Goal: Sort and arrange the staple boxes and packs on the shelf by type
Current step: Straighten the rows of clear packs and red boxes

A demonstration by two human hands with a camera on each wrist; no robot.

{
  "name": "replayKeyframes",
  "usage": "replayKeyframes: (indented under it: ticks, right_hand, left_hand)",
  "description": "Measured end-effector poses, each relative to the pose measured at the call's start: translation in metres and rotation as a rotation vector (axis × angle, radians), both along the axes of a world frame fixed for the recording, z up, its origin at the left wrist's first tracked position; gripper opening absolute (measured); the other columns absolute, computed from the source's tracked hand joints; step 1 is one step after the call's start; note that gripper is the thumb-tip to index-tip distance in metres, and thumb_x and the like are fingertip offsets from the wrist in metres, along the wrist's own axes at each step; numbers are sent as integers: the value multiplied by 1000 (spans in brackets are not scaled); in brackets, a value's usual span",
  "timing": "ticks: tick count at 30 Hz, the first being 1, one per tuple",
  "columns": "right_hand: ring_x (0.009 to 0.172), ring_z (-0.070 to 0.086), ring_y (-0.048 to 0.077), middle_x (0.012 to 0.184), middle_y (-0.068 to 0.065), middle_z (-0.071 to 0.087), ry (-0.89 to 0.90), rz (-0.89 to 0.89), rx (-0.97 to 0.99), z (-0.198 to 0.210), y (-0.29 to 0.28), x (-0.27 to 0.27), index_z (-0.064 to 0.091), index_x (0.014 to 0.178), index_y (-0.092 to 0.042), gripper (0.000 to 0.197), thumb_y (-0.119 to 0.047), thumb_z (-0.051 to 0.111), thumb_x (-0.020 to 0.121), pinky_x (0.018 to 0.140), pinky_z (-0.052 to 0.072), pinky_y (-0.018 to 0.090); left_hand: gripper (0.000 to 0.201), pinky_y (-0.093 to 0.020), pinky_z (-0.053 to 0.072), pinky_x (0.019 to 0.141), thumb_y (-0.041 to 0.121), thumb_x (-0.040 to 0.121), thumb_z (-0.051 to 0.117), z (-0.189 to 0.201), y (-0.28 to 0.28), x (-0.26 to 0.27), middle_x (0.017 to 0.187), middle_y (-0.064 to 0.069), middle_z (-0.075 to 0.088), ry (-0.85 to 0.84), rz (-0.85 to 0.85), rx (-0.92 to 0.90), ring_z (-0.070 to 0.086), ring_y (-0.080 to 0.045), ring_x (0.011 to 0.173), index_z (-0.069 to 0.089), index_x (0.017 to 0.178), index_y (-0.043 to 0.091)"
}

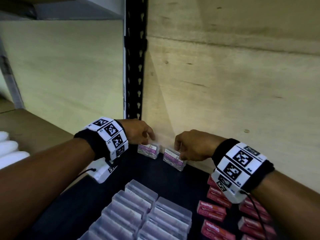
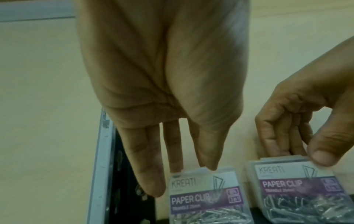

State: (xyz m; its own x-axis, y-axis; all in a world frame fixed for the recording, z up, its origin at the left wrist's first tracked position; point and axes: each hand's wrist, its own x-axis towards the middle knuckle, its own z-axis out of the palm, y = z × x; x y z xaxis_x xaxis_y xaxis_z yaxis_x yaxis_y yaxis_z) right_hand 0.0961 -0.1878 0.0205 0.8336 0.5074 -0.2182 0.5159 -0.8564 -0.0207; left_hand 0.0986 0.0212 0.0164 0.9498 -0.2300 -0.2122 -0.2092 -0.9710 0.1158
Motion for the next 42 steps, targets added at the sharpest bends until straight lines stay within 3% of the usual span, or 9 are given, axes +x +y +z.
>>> replayKeyframes:
  ticks: [10,12,17,26,34,42]
  right_hand:
    - [94,57,15,107,-6,64,36,-10,31,-1,-1,0,59,116,-22,29,-24,70,89,78,43,25]
    - [94,57,15,103,-7,61,42,-12,28,0,-1,-3,59,116,-23,29,-25,70,90,78,42,26]
    - [100,60,17,110,-5,64,72,-2,26,3,-2,-15,59,116,-24,30,-28,71,89,84,47,28]
    - [103,61,17,114,-3,66,133,-15,32,4,-8,-41,57,115,-26,28,-28,69,90,92,51,34]
    - [93,57,13,98,-10,61,187,-8,62,6,-13,-66,59,114,-25,28,-25,70,89,87,48,30]
    - [97,60,14,114,-5,69,186,21,58,8,-17,-93,58,114,-25,28,-24,71,89,88,49,30]
  left_hand:
    - [29,-7,39,70,22,97,56,-1,0,1,111,12,69,1,-27,-67,61,-4,100,64,121,36]
    - [28,-8,39,71,22,97,56,0,-3,-2,112,11,69,18,-24,-77,61,-4,101,64,121,34]
    - [28,-15,40,85,22,96,58,1,-10,-14,115,11,68,49,-37,-92,60,-5,106,65,121,32]
    - [27,-20,46,94,26,96,59,4,-14,-40,114,13,69,99,-65,-75,61,-4,107,64,121,33]
    - [27,-18,46,92,24,95,61,8,-20,-68,115,11,68,154,-61,-76,61,-4,106,65,120,32]
    - [26,-14,44,86,23,95,61,9,-25,-93,115,11,68,152,-69,-70,61,-4,106,65,120,30]
